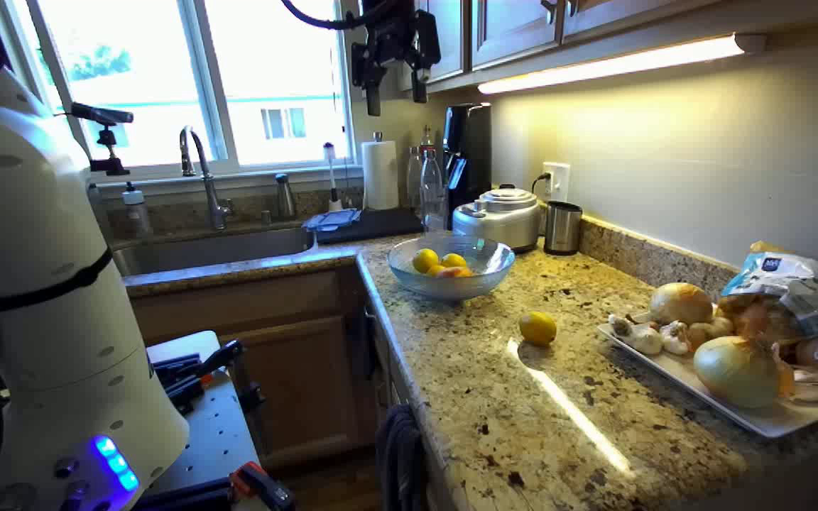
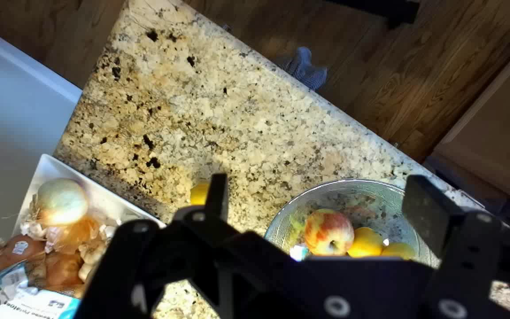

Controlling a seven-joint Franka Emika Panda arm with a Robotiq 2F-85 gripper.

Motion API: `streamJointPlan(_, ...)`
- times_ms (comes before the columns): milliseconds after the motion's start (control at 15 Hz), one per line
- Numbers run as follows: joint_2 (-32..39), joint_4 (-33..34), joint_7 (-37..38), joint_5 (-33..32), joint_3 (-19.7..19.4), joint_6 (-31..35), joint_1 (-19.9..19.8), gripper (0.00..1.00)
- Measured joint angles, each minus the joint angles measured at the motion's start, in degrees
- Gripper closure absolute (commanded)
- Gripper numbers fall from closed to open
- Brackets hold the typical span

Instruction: Pick up the mango and put it in the bowl

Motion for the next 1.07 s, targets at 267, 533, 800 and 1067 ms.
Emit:
streamJointPlan(267, 0.01, 0.00, 0.00, 0.00, 0.00, 0.00, 0.00, 0.00)
streamJointPlan(533, 0.02, 0.00, 0.00, 0.00, 0.00, 0.00, 0.00, 0.00)
streamJointPlan(800, 0.25, -0.27, 3.03, 0.13, -0.31, 3.87, -0.08, 0.00)
streamJointPlan(1067, 3.39, -1.27, 11.53, -0.08, -0.77, 12.45, -1.18, 0.00)
